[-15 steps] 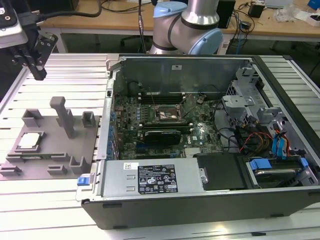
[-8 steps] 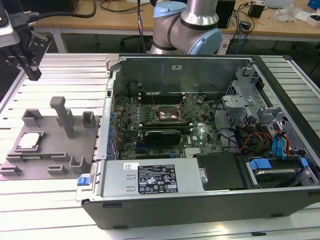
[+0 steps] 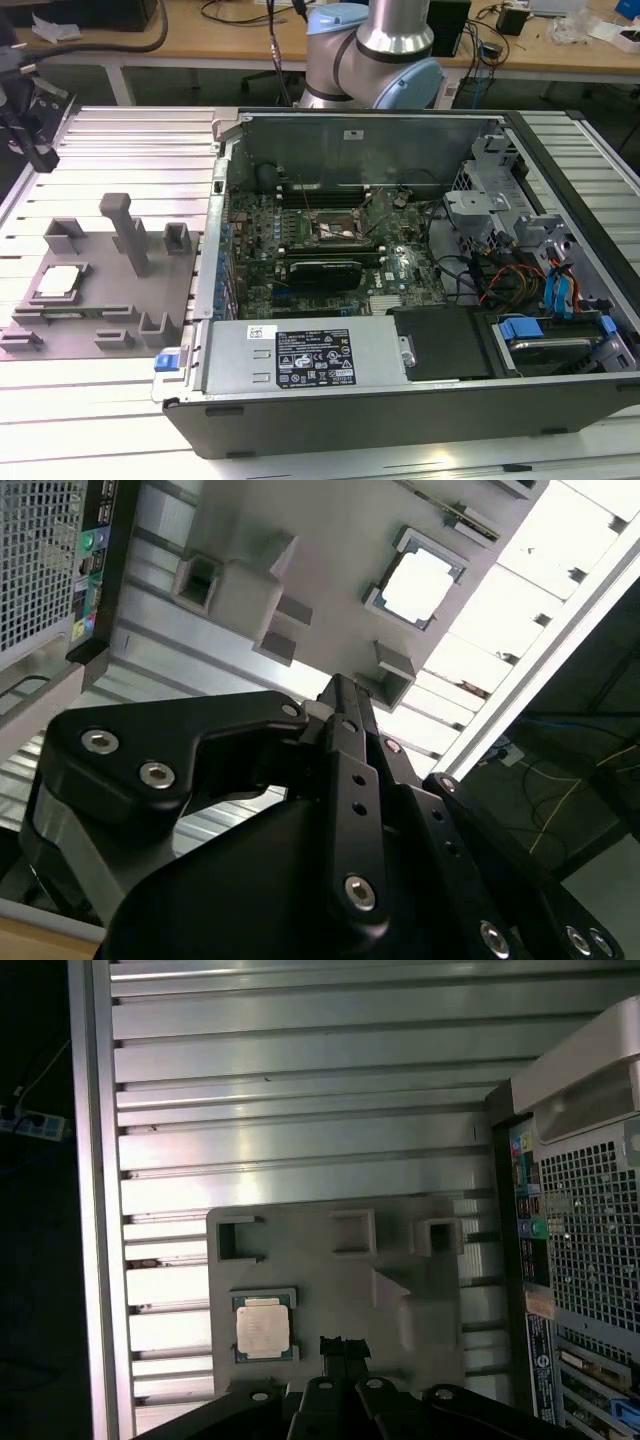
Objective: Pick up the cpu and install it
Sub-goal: 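Reach for the cpu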
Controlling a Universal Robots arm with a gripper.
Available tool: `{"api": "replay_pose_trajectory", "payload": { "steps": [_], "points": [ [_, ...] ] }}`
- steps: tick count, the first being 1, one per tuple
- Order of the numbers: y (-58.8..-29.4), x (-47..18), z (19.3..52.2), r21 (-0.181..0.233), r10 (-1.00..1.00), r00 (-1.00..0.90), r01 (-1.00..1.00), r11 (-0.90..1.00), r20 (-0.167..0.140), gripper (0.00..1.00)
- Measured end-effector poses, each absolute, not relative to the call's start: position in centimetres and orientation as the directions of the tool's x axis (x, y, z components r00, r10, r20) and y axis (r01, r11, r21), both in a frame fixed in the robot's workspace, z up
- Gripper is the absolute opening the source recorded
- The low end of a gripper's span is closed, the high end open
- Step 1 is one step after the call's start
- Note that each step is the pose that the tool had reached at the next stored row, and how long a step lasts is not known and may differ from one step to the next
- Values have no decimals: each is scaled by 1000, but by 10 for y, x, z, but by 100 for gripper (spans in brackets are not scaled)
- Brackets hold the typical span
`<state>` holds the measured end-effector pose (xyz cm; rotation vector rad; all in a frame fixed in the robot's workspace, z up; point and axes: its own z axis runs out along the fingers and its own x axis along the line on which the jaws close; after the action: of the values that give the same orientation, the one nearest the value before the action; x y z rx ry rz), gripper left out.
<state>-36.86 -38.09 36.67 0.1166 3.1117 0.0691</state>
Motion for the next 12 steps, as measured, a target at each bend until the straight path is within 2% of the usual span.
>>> {"api": "replay_pose_trajectory", "payload": {
  "steps": [12],
  "points": [
    [-390, -377, 334, 45, 75, -997, 74, 996, -25, 11]
  ]
}}
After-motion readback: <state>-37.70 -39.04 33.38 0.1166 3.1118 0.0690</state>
